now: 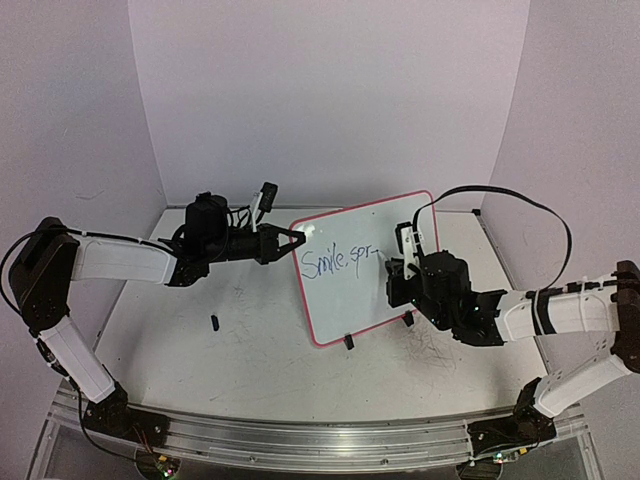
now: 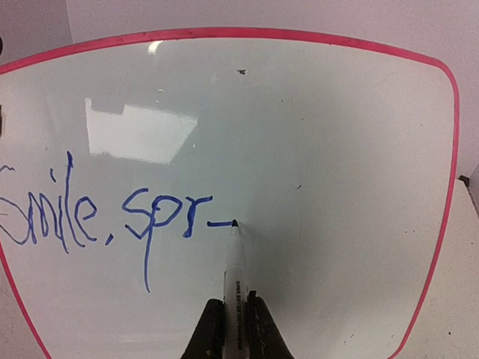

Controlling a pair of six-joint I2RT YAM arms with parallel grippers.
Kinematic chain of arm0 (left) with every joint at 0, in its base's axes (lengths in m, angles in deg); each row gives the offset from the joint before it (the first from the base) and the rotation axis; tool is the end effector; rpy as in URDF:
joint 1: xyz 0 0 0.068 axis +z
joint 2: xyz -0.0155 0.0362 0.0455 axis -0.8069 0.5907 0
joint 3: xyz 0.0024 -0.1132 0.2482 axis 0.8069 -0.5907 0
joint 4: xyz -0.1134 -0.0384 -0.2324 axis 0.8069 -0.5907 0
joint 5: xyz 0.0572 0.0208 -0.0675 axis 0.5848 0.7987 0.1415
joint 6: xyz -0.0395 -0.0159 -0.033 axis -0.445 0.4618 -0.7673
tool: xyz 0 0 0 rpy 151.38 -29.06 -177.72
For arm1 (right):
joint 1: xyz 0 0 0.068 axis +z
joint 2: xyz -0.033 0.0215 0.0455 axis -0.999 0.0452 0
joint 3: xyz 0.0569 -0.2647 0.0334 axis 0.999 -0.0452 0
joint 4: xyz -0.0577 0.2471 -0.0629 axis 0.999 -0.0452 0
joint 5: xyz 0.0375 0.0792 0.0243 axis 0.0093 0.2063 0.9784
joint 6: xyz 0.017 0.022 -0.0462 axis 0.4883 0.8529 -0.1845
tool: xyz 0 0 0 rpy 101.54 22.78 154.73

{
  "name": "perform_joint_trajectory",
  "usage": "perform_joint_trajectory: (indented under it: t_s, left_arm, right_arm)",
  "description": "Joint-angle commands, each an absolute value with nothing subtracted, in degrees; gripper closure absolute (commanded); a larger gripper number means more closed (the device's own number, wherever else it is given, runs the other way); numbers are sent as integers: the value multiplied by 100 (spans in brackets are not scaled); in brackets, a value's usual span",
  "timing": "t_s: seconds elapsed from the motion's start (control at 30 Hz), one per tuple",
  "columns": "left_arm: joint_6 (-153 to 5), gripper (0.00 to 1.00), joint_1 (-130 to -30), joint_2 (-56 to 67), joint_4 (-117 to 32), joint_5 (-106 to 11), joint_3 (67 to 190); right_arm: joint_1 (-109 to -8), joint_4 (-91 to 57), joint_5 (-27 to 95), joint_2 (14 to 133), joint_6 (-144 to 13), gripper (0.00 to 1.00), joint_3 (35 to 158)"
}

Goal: Write a sentence on the whiteboard

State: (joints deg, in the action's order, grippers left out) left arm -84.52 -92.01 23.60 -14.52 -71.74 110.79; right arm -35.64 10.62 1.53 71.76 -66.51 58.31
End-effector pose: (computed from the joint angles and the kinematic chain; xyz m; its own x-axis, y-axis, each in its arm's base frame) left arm 0.2765 -0.2420 0.2511 -0.4758 -0.0365 -0.8788 0.8190 0.3459 -0.4578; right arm 0.1946 0.2227 0.2276 -0.2021 -0.1112 -0.9730 -0.4386 0.8986 -0.0116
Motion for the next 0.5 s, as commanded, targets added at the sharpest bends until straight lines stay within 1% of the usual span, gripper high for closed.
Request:
perform_joint_trajectory:
  t_s: [0.0, 0.47]
  left_arm:
    - [-7973, 100, -9325, 2351, -2076, -7253, 11006]
    - [-7973, 100, -9325, 2338, -2076, -7256, 11008]
  right_arm:
    - [-3599, 1462, 30, 7289, -6761, 100, 6011]
    - [-3599, 1474, 378, 7313, -6856, 100, 5980]
